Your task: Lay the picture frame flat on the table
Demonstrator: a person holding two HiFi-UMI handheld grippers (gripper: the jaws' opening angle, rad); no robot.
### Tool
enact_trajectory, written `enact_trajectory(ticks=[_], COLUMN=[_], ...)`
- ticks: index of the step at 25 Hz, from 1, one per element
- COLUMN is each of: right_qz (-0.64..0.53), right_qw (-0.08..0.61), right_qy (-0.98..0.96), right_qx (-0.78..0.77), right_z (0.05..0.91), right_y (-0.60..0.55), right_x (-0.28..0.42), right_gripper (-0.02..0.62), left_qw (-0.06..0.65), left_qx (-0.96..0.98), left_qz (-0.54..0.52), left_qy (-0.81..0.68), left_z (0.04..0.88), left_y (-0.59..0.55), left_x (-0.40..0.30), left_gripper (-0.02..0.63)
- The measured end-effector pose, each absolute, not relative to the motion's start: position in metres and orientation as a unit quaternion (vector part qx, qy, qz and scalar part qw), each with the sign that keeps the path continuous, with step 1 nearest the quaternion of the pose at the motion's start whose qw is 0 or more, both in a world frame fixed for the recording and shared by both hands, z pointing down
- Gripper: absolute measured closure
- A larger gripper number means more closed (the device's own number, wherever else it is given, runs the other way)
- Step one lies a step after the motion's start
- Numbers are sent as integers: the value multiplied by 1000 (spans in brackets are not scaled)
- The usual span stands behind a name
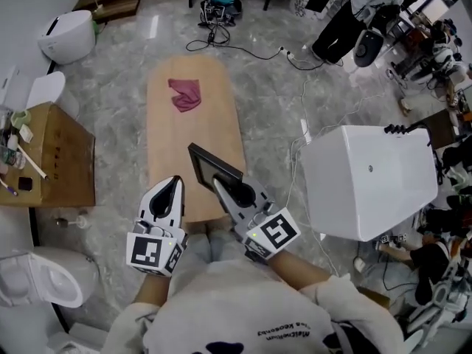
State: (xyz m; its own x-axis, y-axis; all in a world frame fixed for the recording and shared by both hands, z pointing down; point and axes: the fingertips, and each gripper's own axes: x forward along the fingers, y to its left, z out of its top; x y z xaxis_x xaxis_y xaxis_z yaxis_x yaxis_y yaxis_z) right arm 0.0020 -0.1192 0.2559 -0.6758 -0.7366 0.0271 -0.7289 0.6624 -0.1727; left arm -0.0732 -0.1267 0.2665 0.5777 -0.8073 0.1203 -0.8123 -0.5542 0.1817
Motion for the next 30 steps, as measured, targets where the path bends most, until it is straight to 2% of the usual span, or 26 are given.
enact_trajectory(ticks=[23, 30], right_qz=[-123, -153], right_qw=[11, -6], right_qy=[924, 926], right_qx=[-362, -346], right_z=[352, 397], right_y=[-146, -148], right_x=[4, -1], right_gripper=[577, 577], left_qw=[117, 145], left_qx=[874, 874], left_qz=[55, 76], left_qy=[-468, -457], left_z=[355, 402], left_y=[-149, -148], left_x=[-66, -62], left_gripper=[598, 598])
